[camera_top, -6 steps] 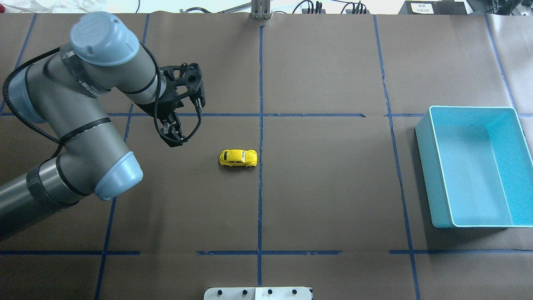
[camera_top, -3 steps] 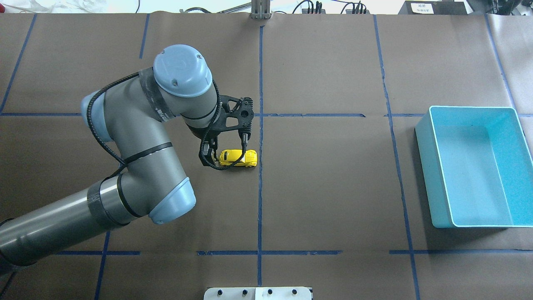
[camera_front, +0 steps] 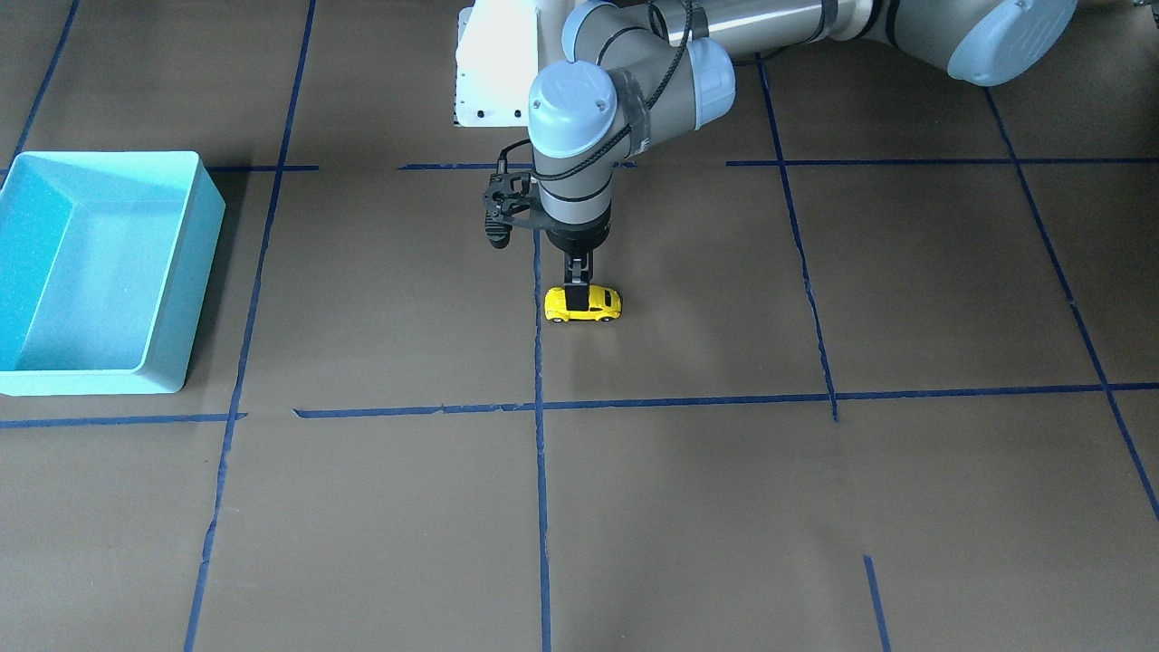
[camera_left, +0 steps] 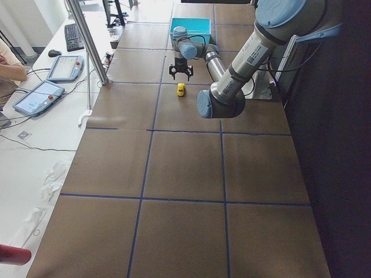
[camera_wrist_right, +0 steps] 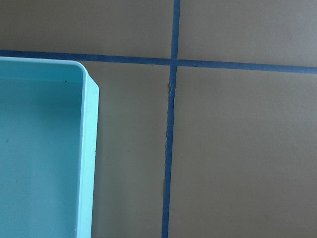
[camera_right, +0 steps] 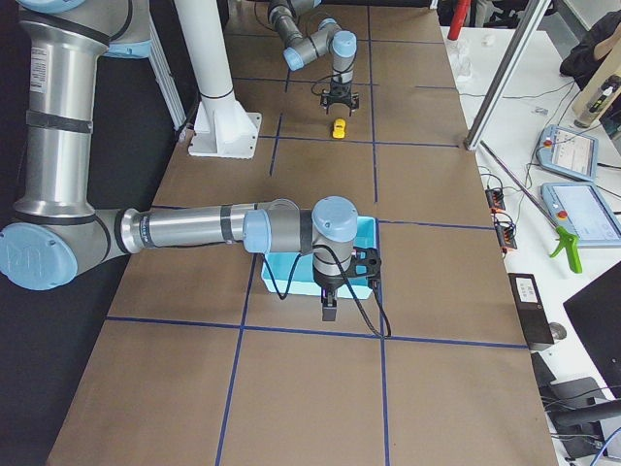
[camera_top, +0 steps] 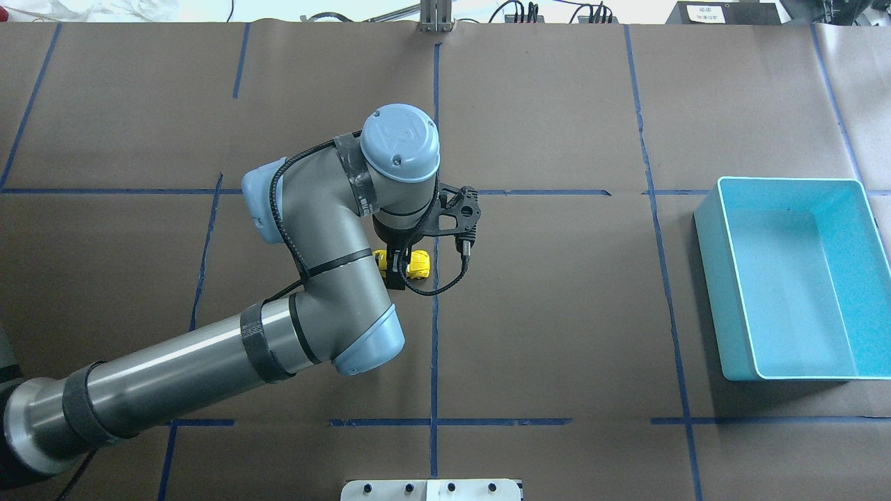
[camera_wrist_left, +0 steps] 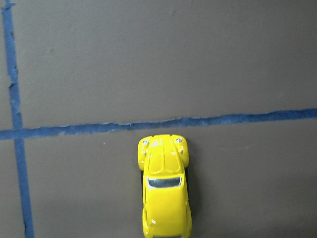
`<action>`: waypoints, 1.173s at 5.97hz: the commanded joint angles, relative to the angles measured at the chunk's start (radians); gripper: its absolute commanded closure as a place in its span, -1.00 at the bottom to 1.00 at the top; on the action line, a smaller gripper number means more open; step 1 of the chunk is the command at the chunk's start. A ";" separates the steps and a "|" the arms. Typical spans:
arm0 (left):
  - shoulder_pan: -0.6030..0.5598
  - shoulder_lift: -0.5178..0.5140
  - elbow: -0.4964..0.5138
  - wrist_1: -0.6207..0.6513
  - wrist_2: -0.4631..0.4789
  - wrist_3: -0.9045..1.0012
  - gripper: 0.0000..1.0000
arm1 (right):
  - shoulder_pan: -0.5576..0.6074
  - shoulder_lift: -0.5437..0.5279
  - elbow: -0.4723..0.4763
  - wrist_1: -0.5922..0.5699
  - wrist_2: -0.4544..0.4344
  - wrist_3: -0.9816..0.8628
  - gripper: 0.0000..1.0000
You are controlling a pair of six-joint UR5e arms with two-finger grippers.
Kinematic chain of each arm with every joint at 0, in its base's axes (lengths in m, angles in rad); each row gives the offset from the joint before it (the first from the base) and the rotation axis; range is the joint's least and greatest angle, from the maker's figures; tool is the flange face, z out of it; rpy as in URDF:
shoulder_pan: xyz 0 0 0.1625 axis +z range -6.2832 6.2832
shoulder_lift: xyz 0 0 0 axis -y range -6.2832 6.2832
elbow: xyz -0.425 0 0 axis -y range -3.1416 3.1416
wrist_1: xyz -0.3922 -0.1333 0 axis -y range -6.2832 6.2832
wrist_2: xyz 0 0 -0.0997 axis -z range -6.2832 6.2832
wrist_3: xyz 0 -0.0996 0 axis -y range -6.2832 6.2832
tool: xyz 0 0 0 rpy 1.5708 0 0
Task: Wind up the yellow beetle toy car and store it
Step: 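Press the car down with the left gripper and drag it toward the robot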
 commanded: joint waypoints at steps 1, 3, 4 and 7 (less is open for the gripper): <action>0.009 -0.039 0.058 0.036 0.003 0.000 -0.90 | 0.000 -0.001 -0.001 0.000 0.000 -0.001 -1.00; 0.030 -0.055 0.105 0.037 0.053 -0.006 -0.86 | -0.001 -0.004 -0.003 -0.003 -0.002 -0.001 -1.00; 0.032 -0.055 0.107 0.046 0.069 -0.006 -0.84 | 0.000 -0.006 -0.003 -0.003 -0.002 -0.001 -1.00; 0.053 -0.065 0.131 0.052 0.129 -0.006 -0.75 | 0.000 -0.013 -0.004 -0.006 -0.003 -0.001 -1.00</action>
